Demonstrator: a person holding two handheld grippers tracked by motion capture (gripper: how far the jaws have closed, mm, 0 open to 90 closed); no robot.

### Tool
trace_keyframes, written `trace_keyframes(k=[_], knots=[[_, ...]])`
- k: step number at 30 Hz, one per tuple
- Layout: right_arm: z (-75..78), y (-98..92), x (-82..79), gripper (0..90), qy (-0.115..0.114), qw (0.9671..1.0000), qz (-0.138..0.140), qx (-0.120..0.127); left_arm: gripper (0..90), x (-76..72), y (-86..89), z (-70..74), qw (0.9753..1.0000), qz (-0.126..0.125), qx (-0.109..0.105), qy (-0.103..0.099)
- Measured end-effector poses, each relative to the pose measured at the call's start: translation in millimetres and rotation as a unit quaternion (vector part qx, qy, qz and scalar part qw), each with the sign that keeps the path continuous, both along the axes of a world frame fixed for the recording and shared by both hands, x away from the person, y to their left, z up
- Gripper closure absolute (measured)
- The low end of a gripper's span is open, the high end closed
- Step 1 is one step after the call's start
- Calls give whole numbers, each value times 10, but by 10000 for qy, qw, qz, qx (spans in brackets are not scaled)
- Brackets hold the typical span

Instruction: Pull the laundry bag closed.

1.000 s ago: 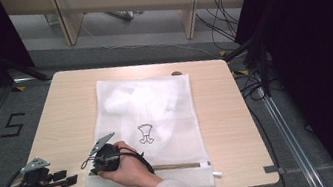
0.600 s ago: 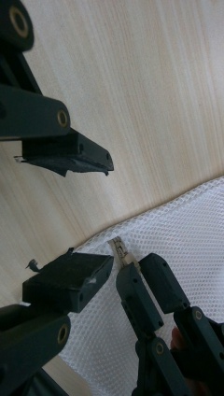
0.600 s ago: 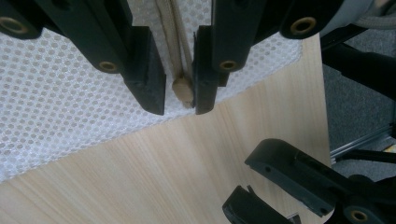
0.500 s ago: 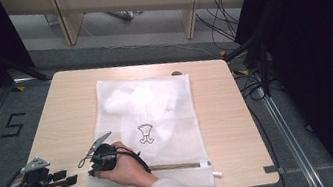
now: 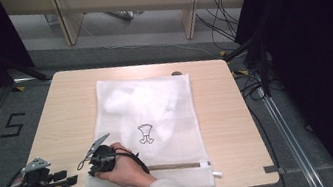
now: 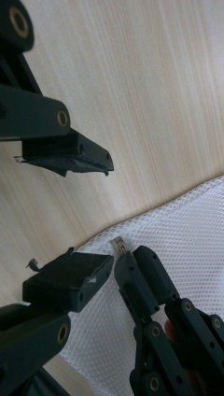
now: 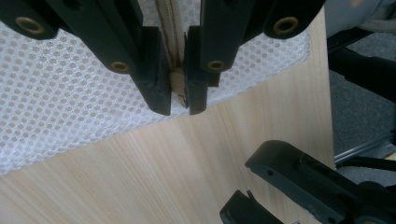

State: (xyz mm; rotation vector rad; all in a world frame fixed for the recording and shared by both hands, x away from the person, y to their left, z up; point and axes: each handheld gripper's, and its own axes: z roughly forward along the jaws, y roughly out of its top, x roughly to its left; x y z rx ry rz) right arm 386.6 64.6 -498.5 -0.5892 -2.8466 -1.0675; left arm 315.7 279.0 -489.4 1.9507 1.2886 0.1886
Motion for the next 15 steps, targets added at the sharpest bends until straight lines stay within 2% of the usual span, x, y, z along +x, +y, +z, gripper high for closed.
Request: trace_keyframes(k=[2, 3, 5, 6, 8, 10, 11, 13, 14, 15], knots=[[24, 1, -19, 821, -60, 10000, -13, -5, 477, -5, -4, 6, 9999, -110, -67, 18], [34, 0, -17, 822, -115, 9999, 37, 21, 480, -10, -30, -1, 9998, -62, -192, -7], [47, -3, -20, 822, -138, 9999, 58, 51, 483, -14, -38, 3, 9996, -131, -243, 36], [83, -18, -27, 822, -185, 9998, 70, 88, 485, -16, -55, 0, 9987, -228, -450, 118], [103, -25, -29, 822, -204, 9997, 75, 97, 487, -15, -58, -1, 9984, -284, -464, 148], [151, -46, -34, 822, -269, 9995, 77, 126, 494, -15, -89, -11, 9967, -409, -636, 280], [151, -46, -34, 822, -269, 9995, 77, 126, 497, -15, -89, -11, 9967, -409, -636, 280], [194, -59, -42, 822, -362, 9991, 141, 192, 502, -15, -124, -25, 9946, -514, -793, 428], [194, -59, -42, 822, -362, 9991, 141, 192, 508, -15, -124, -25, 9946, -514, -793, 428], [226, -74, -57, 822, -347, 9991, 73, 212, 513, -15, -151, -38, 9935, -571, -847, 509]])
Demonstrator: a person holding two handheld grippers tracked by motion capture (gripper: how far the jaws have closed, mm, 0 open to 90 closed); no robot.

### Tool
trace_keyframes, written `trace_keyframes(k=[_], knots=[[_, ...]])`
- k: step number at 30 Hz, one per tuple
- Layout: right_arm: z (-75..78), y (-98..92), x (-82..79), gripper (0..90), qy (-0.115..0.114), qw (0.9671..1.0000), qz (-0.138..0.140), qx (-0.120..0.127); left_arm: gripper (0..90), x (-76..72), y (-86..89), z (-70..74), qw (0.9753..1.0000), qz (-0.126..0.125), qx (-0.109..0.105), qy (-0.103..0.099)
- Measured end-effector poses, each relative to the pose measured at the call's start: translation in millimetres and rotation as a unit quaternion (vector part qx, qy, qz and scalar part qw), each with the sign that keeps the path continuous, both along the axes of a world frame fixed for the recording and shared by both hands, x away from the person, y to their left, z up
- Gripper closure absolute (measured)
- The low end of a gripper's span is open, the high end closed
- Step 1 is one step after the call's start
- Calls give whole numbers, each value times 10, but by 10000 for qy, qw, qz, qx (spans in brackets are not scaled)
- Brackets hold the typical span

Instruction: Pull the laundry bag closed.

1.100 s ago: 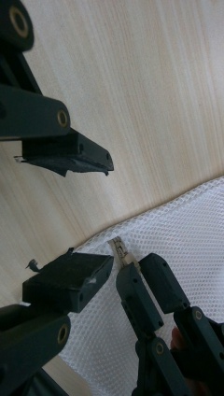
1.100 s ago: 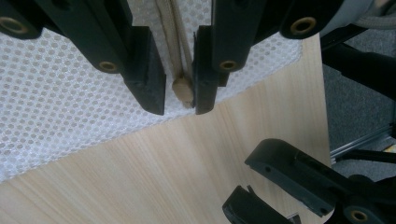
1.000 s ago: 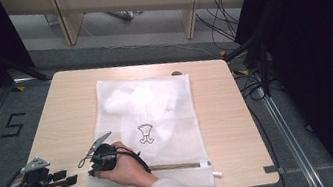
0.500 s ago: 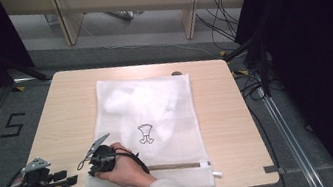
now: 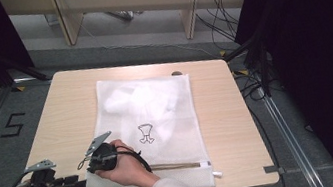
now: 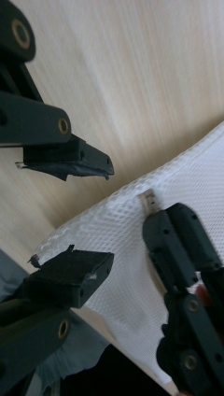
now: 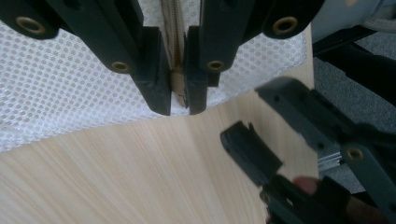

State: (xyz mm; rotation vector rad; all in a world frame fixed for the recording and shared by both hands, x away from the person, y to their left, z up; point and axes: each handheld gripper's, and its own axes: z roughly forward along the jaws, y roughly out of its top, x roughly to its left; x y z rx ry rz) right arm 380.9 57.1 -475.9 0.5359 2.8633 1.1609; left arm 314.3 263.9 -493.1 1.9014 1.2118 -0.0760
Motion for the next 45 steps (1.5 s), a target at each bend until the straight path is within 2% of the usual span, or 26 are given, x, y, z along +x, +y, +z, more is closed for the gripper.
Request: trace_keyframes(k=[5, 6, 9, 11, 15, 21, 22, 24, 25, 27, 28, 29, 30, 31, 32, 38, 43, 44, 45], knots=[[68, -28, -14, 823, -40, 10000, -17, 65, 518, 31, -72, -10, 9997, -113, -184, 139], [95, -36, -16, 822, -120, 9999, 22, 64, 527, 50, -106, -9, 9995, -120, -224, 163], [116, -41, -20, 823, -167, 9998, 49, 75, 532, 76, -136, -14, 9993, -155, -243, 223], [126, -40, -27, 822, -185, 9997, 23, 132, 542, 96, -163, -29, 9995, -81, -259, 185], [133, -47, -39, 823, -142, 9999, 25, 95, 564, 171, -168, -61, 9984, -133, -385, 383], [130, -45, -52, 823, -135, 9998, 2, 165, 564, 212, -214, -86, 9982, -121, -369, 446], [132, -46, -52, 823, -144, 9998, 7, 160, 575, 223, -221, -90, 9981, -157, -382, 446], [145, -58, -38, 823, -196, 9997, 73, 162, 610, 232, -235, -89, 9988, -149, -234, 405], [149, -61, -39, 823, -207, 9996, 69, 170, 632, 239, -241, -94, 9988, -139, -228, 413], [147, -64, -51, 823, -164, 9997, 24, 204, 657, 246, -243, -96, 9987, -135, -249, 425], [155, -82, -44, 823, -211, 9996, 83, 157, 706, 252, -244, -97, 9987, -125, -242, 425], [155, -82, -44, 823, -211, 9996, 83, 157, 706, 259, -245, -97, 9987, -132, -251, 434], [158, -90, -50, 823, -197, 9997, 49, 159, 735, 266, -248, -99, 9985, -121, -291, 455], [155, -116, -43, 822, -230, 9995, 88, 192, 800, 274, -241, -103, 9980, -139, -370, 486], [160, -129, -44, 823, -204, 9996, 112, 184, 813, 272, -241, -97, 9981, -119, -356, 490], [157, -186, -53, 823, -268, 9993, 182, 183, 849, 259, -267, -72, 9981, -111, -316, 511], [143, -224, -70, 825, -243, 9995, 163, 154, 856, 257, -259, -60, 9976, -122, -396, 559], [134, -234, -81, 826, -236, 9995, 147, 130, 856, 249, -272, -58, 9975, 2, -446, 548], [134, -234, -81, 826, -236, 9995, 147, 130, 856, 255, -258, -54, 9971, -85, -449, 603]])
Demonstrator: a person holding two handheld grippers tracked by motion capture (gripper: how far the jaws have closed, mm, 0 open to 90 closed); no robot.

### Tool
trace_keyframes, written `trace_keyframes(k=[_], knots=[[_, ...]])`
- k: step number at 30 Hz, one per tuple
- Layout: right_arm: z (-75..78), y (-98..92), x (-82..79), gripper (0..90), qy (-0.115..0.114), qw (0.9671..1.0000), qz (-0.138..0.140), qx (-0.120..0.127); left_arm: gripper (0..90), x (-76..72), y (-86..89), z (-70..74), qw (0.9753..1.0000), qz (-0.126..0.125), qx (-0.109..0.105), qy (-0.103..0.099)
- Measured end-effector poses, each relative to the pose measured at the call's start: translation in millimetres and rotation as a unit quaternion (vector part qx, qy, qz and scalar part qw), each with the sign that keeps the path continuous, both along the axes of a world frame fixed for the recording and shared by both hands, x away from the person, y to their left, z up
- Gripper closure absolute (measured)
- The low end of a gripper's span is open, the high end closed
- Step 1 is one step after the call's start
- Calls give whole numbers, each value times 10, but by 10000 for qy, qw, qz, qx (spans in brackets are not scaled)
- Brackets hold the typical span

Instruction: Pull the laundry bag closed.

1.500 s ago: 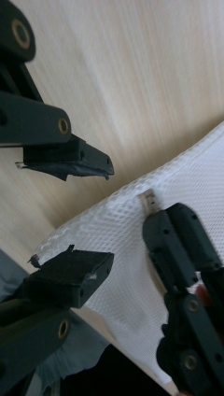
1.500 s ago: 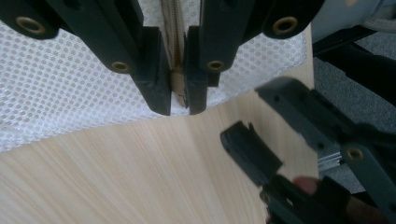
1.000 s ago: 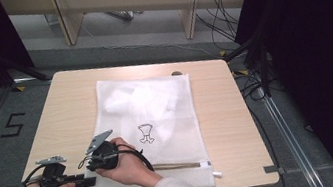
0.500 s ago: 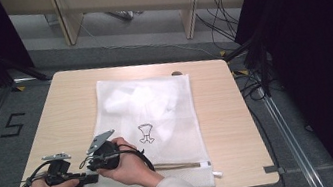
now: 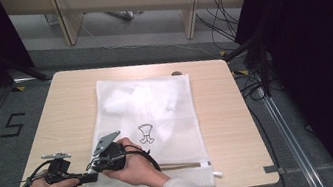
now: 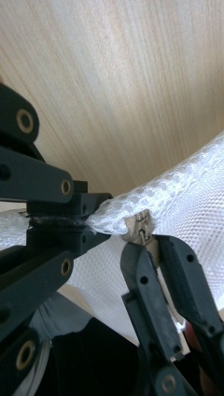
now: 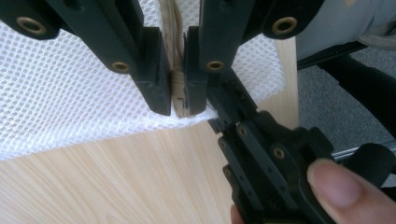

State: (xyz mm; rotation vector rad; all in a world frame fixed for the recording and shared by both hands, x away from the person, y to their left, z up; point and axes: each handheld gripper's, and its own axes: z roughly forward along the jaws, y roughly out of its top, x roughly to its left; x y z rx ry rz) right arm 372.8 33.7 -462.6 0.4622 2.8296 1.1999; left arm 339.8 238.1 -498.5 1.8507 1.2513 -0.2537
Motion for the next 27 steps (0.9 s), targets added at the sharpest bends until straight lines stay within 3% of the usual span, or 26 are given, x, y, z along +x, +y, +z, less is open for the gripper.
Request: trace_keyframes(k=[10, 19, 20, 24, 25, 27], knots=[[-40, -35, -33, 827, 38, 9999, -26, -104, 860, -8, -8, -8, 9999, 134, -29, 31], [-48, -56, -68, 828, 113, 9998, -98, -166, 863, -4, 16, 7, 9998, 104, -44, 133], [-57, -65, -66, 828, 102, 9997, -91, -179, 863, -11, 8, 2, 9997, 212, -85, 85], [-76, -102, -79, 828, 122, 9997, -85, -214, 863, -8, 12, 5, 9998, 150, -19, 113], [-82, -104, -77, 828, 89, 9998, -56, -191, 862, 1, 20, 4, 9998, 40, -61, 164], [-72, -114, -90, 828, 123, 9996, -95, -241, 863, -7, 12, 6, 9998, 135, -31, 128]])
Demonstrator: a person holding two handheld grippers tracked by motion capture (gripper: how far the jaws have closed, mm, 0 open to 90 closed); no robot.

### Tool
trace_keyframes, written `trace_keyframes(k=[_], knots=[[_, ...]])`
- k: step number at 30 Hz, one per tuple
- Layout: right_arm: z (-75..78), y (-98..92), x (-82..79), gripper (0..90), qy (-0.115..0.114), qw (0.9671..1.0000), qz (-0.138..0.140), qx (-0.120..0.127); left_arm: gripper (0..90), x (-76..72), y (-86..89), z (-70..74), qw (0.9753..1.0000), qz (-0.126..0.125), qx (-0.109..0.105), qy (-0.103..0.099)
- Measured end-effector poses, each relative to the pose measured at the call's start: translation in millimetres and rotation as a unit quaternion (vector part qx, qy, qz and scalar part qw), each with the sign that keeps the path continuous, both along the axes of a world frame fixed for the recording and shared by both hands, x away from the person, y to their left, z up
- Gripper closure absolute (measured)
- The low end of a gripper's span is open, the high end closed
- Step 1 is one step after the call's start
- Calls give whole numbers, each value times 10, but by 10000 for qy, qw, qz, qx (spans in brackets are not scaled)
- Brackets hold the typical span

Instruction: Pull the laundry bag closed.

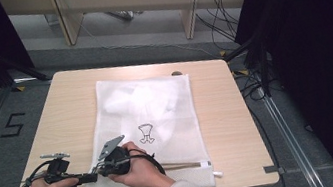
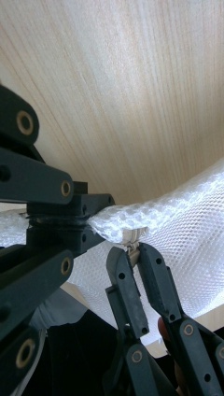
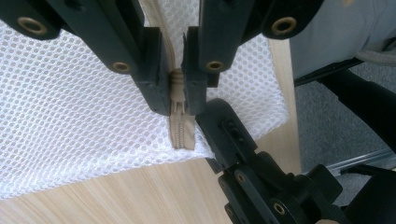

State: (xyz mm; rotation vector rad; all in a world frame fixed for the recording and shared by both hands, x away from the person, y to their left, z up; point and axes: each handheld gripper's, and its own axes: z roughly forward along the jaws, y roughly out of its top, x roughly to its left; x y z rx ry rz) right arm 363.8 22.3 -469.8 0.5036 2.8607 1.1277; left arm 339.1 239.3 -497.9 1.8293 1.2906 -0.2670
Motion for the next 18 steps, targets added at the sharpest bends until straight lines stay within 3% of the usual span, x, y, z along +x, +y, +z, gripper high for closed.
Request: trace_keyframes(k=[2, 15, 16, 18], knots=[[1, -16, 1, 828, -18, 10000, 27, -10, 862, 2, 6, 1, 9999, -2, -105, 29], [-51, -64, -28, 827, -51, 10000, 19, 15, 862, -9, -16, 19, 10000, -34, -52, -49], [-56, -64, -28, 828, -36, 10000, 19, 7, 862, -19, -29, 19, 9999, 71, -44, -108], [-69, -71, -25, 828, -46, 10000, 33, 29, 862, -13, -20, 28, 9999, -77, 39, -76]])
